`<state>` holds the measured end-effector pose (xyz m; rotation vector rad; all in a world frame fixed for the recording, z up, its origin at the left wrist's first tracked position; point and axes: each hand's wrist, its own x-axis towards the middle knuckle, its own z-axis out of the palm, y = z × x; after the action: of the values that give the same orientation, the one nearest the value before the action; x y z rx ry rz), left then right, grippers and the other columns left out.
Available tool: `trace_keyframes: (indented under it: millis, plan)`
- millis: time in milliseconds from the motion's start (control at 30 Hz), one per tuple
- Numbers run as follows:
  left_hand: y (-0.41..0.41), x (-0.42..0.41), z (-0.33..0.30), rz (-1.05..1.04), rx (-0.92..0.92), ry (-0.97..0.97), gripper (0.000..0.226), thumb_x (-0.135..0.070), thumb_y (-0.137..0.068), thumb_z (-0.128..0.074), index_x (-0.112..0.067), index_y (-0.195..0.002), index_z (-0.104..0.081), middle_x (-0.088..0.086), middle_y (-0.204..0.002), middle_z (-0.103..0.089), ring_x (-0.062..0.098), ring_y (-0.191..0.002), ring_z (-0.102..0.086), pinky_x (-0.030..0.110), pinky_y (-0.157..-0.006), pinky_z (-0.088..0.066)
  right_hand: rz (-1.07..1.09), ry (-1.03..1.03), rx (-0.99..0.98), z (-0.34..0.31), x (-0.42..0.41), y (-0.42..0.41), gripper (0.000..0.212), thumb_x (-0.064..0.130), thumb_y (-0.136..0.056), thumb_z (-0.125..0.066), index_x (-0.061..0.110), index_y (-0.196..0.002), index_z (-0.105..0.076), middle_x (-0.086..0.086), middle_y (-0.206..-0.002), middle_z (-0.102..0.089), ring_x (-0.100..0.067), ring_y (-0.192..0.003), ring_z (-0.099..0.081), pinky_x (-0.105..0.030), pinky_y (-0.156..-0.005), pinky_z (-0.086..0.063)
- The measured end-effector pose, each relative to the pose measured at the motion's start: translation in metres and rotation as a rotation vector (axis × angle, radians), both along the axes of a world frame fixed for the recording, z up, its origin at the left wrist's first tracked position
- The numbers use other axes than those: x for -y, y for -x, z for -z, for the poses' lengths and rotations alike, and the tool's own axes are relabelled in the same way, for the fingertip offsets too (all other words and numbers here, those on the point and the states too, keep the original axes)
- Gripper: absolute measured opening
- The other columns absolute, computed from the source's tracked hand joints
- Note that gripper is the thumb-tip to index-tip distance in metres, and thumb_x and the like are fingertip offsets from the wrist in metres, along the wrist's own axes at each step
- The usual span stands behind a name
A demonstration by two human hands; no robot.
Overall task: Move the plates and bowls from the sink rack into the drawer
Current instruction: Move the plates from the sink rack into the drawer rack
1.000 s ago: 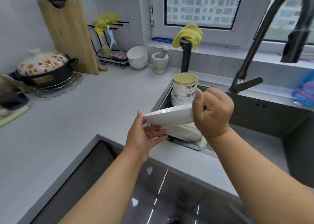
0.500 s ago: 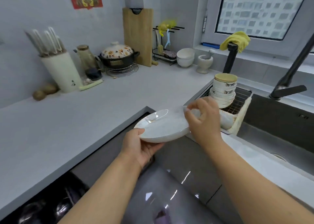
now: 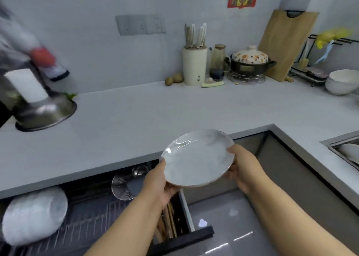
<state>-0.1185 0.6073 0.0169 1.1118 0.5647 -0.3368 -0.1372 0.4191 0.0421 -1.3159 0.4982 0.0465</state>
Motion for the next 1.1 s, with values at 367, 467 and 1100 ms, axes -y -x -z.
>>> trace_keyframes:
  millis: [367,467,1100]
  plan:
    - [0.034,-0.286,0.08,-0.095,-0.19,-0.434,0.024,-0.023,-0.1,-0.046,-0.004,-0.108,-0.058,0.013,-0.093,-0.061,0.024,-0.084,-0.06,0.032,-0.065,-0.052,-0.262,0.112,-0.23,0.064,-0.236,-0.016,0.024,0.015,-0.092,-0.045,0.003,-0.111,-0.054,-0.019,-0.091,-0.065,-0.032,-0.075,-0.064,-0.037,-0.056,-0.055]
    - [0.053,-0.347,0.096,-0.03,-0.226,-0.58,0.017,-0.023,-0.099,-0.046,-0.017,-0.085,-0.052,0.002,-0.076,-0.05,0.019,-0.073,-0.05,0.032,-0.073,-0.046,-0.342,0.172,-0.278,0.086,-0.291,-0.02,0.022,0.013,-0.091,-0.045,0.001,-0.105,-0.056,-0.019,-0.079,-0.062,-0.031,-0.065,-0.062,-0.041,-0.061,-0.057]
    - [0.093,-0.462,0.167,0.328,-0.147,-1.355,0.061,-0.044,-0.099,-0.035,-0.013,-0.15,-0.022,0.006,-0.156,-0.027,0.022,-0.143,-0.02,0.034,-0.117,-0.017,-0.754,0.562,-0.277,0.197,-0.481,-0.099,0.033,0.015,-0.086,-0.05,0.009,-0.118,-0.054,-0.018,-0.109,-0.063,-0.035,-0.095,-0.064,-0.049,-0.066,-0.06]
